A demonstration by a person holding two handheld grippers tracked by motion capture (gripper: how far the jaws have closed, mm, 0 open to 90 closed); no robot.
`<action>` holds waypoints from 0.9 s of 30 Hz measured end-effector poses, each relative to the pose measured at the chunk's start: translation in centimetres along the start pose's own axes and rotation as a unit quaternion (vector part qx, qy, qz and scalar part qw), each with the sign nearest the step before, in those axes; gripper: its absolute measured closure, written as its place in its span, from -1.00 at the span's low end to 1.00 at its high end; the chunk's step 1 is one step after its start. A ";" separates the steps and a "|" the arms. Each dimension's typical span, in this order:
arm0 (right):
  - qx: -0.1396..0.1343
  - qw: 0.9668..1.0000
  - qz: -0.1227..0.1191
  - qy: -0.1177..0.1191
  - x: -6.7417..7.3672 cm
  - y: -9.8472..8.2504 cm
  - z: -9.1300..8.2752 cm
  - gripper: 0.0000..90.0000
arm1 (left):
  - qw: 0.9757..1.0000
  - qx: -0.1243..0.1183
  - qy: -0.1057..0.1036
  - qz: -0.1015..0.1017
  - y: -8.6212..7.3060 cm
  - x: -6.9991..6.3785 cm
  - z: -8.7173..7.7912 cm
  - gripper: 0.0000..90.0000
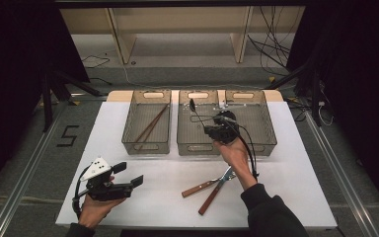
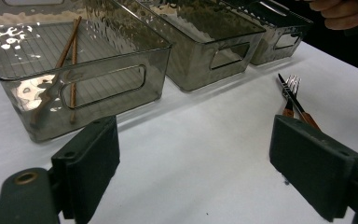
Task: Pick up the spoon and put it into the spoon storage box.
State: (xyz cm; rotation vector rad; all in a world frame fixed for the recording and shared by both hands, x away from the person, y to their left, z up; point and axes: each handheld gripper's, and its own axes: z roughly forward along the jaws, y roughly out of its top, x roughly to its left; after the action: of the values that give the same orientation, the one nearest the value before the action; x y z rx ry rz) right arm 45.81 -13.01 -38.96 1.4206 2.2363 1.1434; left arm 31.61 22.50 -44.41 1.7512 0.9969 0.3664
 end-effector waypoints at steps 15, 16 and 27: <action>0.016 1.000 0.010 -0.015 -0.6 0.6 2.0 1.00 | 1.000 -0.003 -0.002 0.001 0.0 0.0 0.0 -0.65; 0.016 1.000 0.010 -0.015 -0.6 0.6 2.1 1.00 | 1.000 -0.003 -0.002 0.001 0.0 0.0 0.0 -0.65; 0.025 0.999 0.013 -0.022 -0.7 1.0 2.9 1.00 | 1.000 -0.002 -0.002 0.003 0.0 -0.1 0.0 -0.65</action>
State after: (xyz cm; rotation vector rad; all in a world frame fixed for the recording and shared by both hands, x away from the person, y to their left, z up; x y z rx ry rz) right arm 48.43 -11.99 -40.25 1.4833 2.2369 1.0615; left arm 31.56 22.46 -44.39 1.7512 0.9875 0.3685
